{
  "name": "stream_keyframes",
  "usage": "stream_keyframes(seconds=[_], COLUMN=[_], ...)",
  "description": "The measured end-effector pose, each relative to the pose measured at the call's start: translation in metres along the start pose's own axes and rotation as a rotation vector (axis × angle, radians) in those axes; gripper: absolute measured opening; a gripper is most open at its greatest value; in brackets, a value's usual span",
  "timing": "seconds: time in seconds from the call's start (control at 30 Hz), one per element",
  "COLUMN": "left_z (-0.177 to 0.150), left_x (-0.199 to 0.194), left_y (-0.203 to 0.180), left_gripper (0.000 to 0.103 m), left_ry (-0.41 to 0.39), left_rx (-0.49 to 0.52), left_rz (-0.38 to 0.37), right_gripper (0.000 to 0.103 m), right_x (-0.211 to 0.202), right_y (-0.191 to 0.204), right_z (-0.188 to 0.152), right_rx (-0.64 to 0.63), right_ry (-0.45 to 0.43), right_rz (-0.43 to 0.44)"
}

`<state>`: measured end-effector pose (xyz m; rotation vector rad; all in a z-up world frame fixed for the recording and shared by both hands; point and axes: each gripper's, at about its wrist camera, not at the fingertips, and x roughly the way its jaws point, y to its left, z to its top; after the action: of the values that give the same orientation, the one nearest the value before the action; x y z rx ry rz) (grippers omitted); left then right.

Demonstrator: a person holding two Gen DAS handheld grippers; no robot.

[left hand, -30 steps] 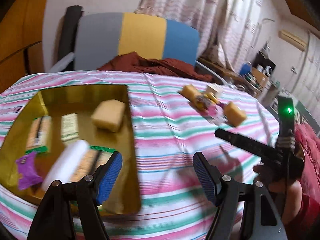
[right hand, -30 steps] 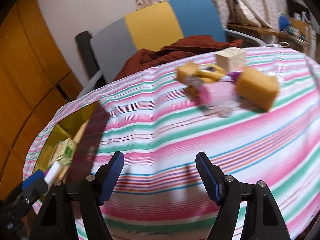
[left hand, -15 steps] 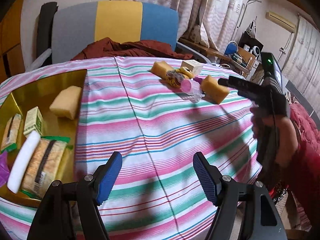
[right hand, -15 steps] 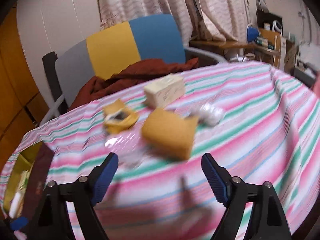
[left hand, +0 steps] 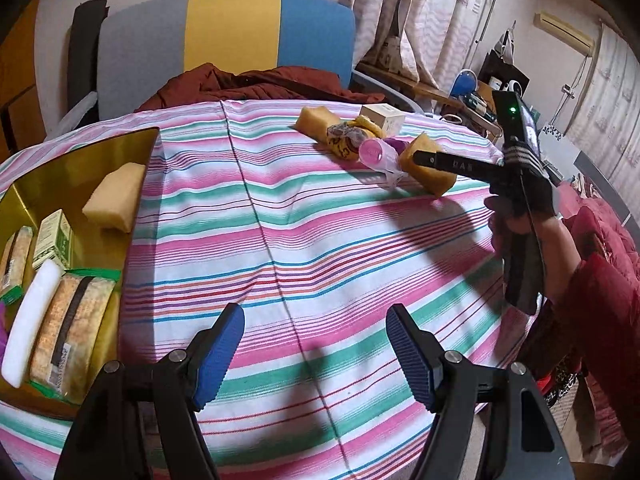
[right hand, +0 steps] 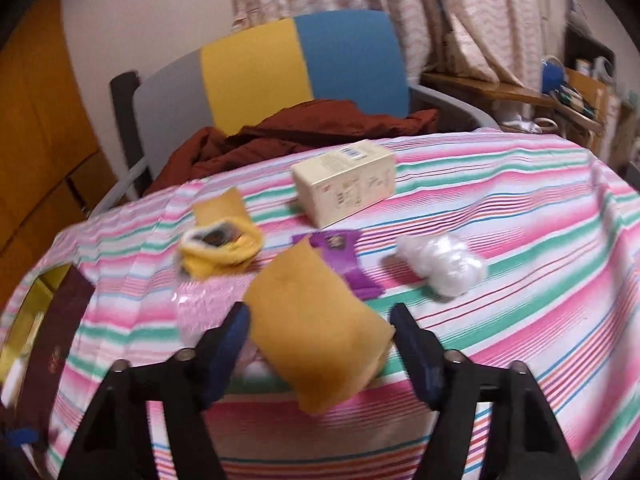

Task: Organize objects
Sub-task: 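Grasp another yellow sponge with the right tool and lift it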

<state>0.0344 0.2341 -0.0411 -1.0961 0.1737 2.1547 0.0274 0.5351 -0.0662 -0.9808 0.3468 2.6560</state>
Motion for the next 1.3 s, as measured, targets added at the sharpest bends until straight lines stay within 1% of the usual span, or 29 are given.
stream_keyframes(seconds=[0.1,0.13,0.2,0.27,0.37,0.5,0.6,0.63,0.67,0.7,0.77,0.8,0.83,0.9,0.93,0.97,1.0,1.07,1.2,1.27,1.3], left_z=[0.004,0.007,0.011,0.016,0.024,0.033,0.034,0.034,0.034,0.033,0.032,0.032,0.032,0.032,0.032,0.032,0.032,0.034,0.048,0.061,0.066], left_x=[0.006,0.009,0.014,0.02,0.03,0.039,0.041,0.042,0.044,0.044,0.047,0.047,0.047,0.048,0.048,0.047,0.047,0.048,0.058,0.069,0.074], left_y=[-0.004,-0.006,-0.007,-0.009,-0.014,-0.02,-0.022,-0.023,-0.024,-0.025,-0.026,-0.027,-0.027,-0.027,-0.026,-0.026,-0.025,-0.024,-0.028,-0.035,-0.038], left_gripper=[0.075,0.075,0.075,0.075,0.075,0.075,0.075,0.075,0.075,0.075,0.075,0.075,0.075,0.075,0.075,0.075,0.075,0.075,0.075,0.076,0.076], left_ry=[0.003,0.005,0.008,0.014,0.02,0.022,0.025,0.028,0.032,0.034,0.041,0.041,0.041,0.043,0.043,0.042,0.04,0.039,0.029,0.018,0.011], left_rx=[0.002,0.003,-0.005,-0.011,-0.007,-0.014,-0.017,-0.016,-0.014,-0.013,-0.01,-0.01,-0.01,-0.016,-0.019,-0.02,-0.021,-0.027,-0.032,-0.02,-0.01], left_rz=[-0.007,-0.008,-0.017,-0.026,-0.029,-0.04,-0.042,-0.045,-0.047,-0.045,-0.044,-0.045,-0.043,-0.042,-0.043,-0.041,-0.037,-0.036,-0.062,-0.084,-0.086], right_gripper=[0.057,0.044,0.036,0.034,0.034,0.034,0.034,0.036,0.04,0.047,0.091,0.097,0.098,0.094,0.084,0.069,0.062,0.056,0.057,0.064,0.064], right_x=[-0.008,-0.012,-0.021,-0.03,-0.038,-0.045,-0.051,-0.052,-0.052,-0.053,-0.058,-0.061,-0.062,-0.056,-0.05,-0.045,-0.04,-0.038,-0.046,-0.049,-0.051], right_y=[0.011,0.012,0.011,0.006,0.0,0.003,-0.001,-0.002,-0.001,0.001,0.006,0.009,0.009,0.011,0.009,0.008,0.006,0.002,-0.012,-0.019,-0.023], right_z=[-0.01,-0.014,-0.02,-0.028,-0.035,-0.042,-0.047,-0.049,-0.05,-0.05,-0.049,-0.048,-0.045,-0.037,-0.033,-0.03,-0.029,-0.031,-0.042,-0.047,-0.05], right_rx=[-0.059,-0.067,-0.058,-0.025,0.016,0.005,0.04,0.048,0.046,0.028,-0.026,-0.05,-0.061,-0.08,-0.074,-0.061,-0.042,-0.007,0.08,0.124,0.143], right_ry=[-0.013,-0.019,-0.036,-0.046,-0.045,-0.029,-0.025,-0.017,-0.011,-0.014,-0.064,-0.111,-0.132,-0.125,-0.108,-0.087,-0.061,-0.057,-0.075,-0.075,-0.075], right_rz=[-0.015,-0.024,-0.031,-0.026,-0.008,0.001,0.058,0.082,0.086,0.079,0.05,0.029,0.022,0.009,0.009,0.02,0.028,0.004,0.008,0.016,0.02])
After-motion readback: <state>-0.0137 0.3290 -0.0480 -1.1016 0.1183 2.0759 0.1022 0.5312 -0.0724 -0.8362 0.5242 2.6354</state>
